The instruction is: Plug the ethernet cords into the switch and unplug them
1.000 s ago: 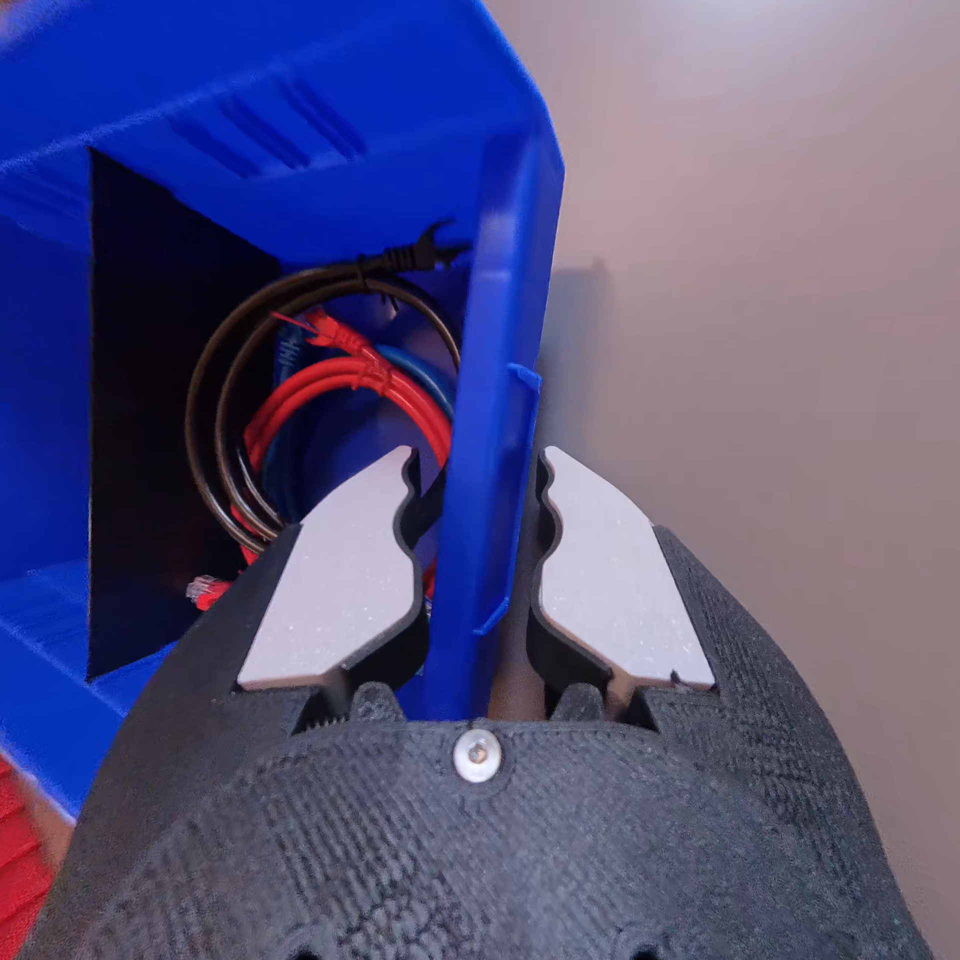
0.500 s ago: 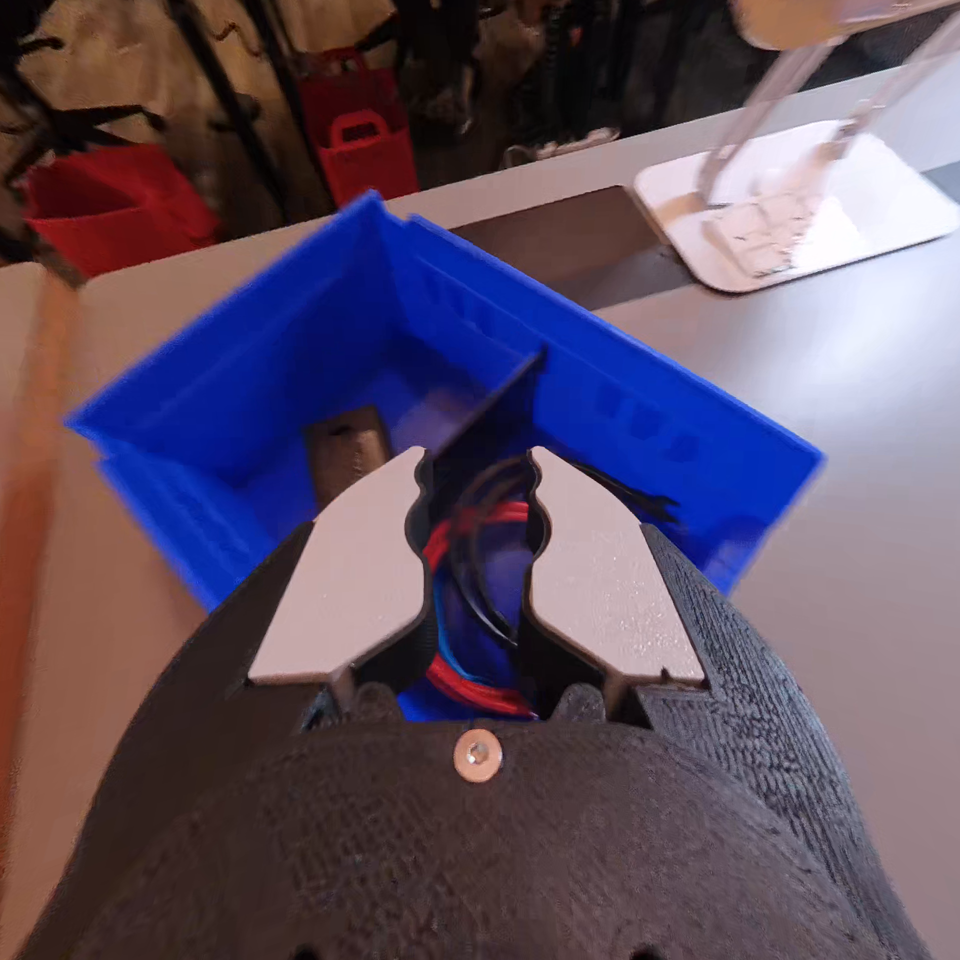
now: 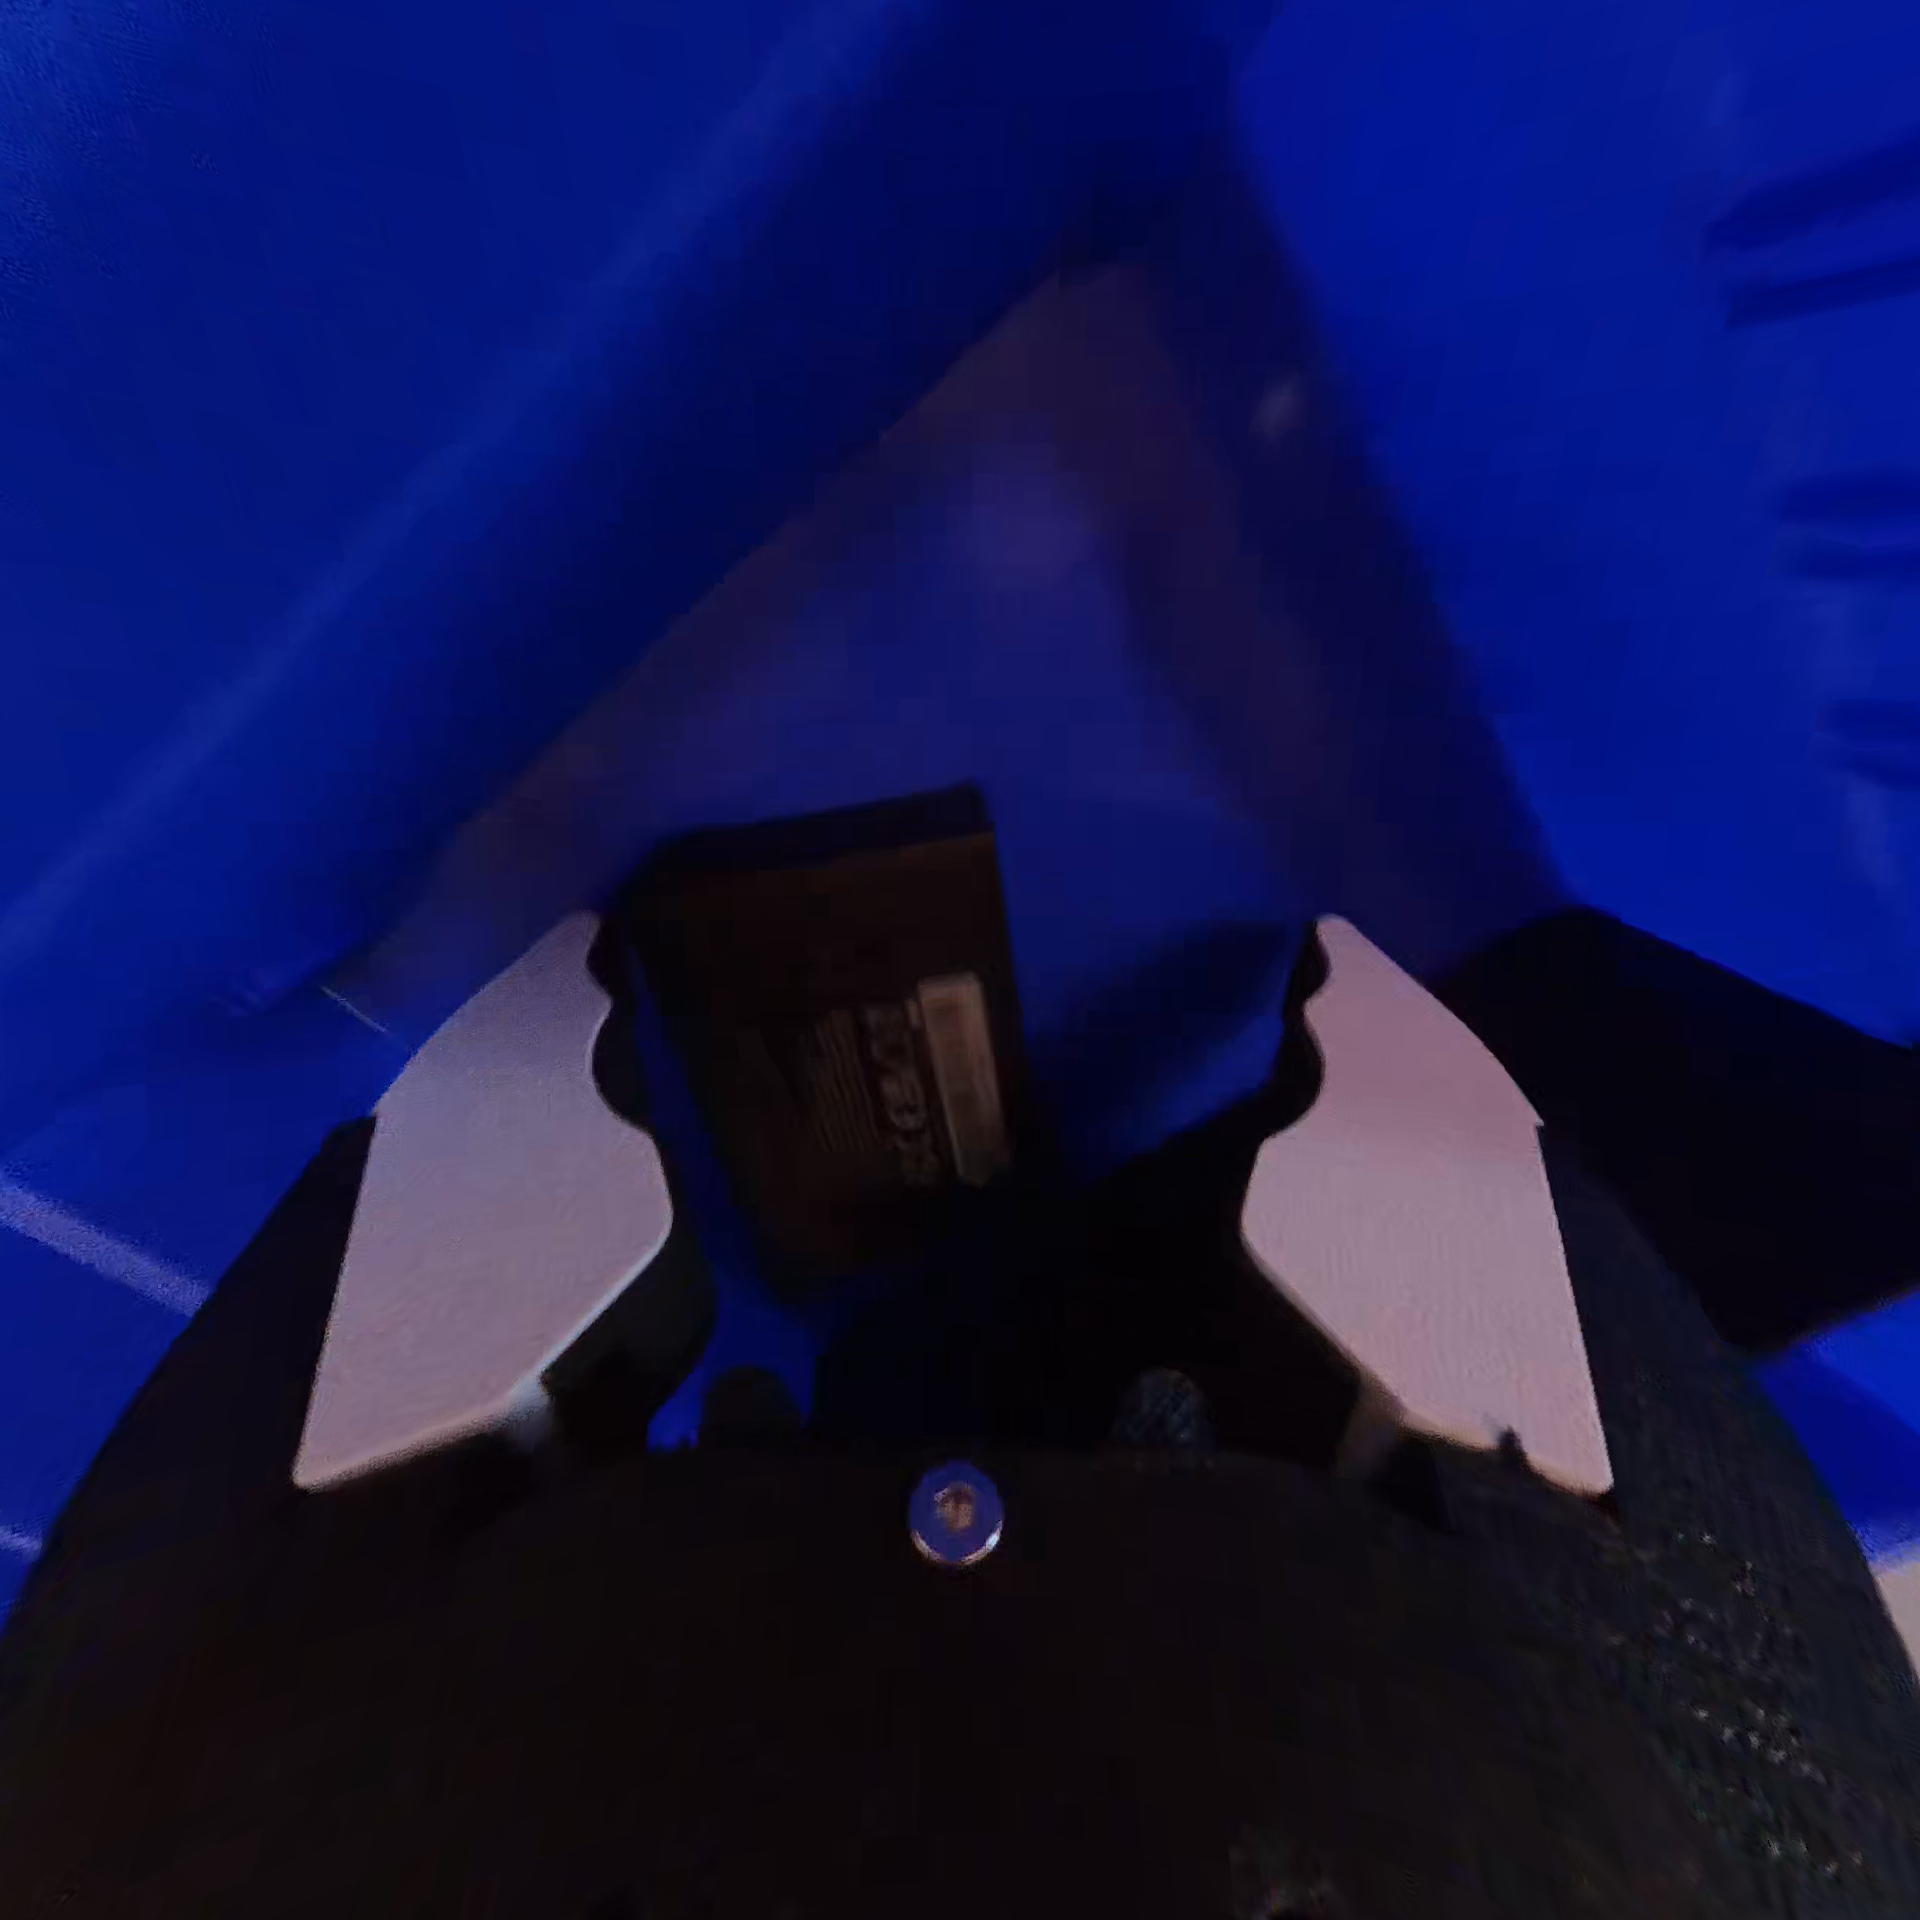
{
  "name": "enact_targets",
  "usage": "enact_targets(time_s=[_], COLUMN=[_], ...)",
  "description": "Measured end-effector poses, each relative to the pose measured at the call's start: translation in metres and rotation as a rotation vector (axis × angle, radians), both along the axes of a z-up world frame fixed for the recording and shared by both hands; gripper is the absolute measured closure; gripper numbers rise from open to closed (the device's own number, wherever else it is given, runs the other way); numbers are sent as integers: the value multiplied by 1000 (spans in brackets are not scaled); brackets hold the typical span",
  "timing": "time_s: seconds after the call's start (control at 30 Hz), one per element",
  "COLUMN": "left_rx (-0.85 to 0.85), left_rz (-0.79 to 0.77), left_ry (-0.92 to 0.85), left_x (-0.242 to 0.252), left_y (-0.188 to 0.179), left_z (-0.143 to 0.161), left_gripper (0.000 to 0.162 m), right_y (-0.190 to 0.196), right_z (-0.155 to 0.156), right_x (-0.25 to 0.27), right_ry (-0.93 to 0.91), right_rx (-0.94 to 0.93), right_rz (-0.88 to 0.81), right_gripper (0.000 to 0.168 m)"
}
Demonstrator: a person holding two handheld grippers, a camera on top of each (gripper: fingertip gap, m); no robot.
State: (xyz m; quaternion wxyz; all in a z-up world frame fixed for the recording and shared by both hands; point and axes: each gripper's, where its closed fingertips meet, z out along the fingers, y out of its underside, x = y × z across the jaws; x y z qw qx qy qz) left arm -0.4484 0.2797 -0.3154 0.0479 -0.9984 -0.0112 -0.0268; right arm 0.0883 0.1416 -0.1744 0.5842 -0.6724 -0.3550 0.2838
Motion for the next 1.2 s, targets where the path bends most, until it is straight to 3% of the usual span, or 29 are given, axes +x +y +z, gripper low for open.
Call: enact_targets(time_s=[0.03,0.1,0.17,0.27,0.37,0.5,0.63,0.77,0.93,1.13,1.2], left_rx=[-13,-46,37,-1,95,332,606,793,934,1030,1073], left_rz=[-8,-39,-90,-144,-133,-219,-368,-606,-867,-783,-725], left_ry=[41,48,38,79,21,-44,-157,-325,-463,-804,-842], left_x=[-4,-2,2,-5,-2,20,71,151,273,400,427], left_y=[1,-1,10,-2,-1,6,-8,-48,-122,-170,-174], left_z=[-2,1,9,10,29,102,187,231,210,181,178], left_gripper=[46,72,99,99,99,99,100,100,100,100,100], right_y=[1,3,5,4,0,-4,-7,-15,-41,-73,-75], right_z=[-1,-3,-6,-8,-7,-2,-2,-6,-2,-8,-3], right_x=[1,1,2,1,-2,-6,-11,-24,-49,-106,-121], right_ry=[4,10,5,6,4,-11,-26,-38,-62,-103,-87], right_rx=[-11,-29,-42,-45,-44,-10,15,13,94,92,128], right_rz=[1,3,5,12,23,26,35,73,170,169,124], right_gripper=[120,121,122,123,123,124,124,124,120,94,97])
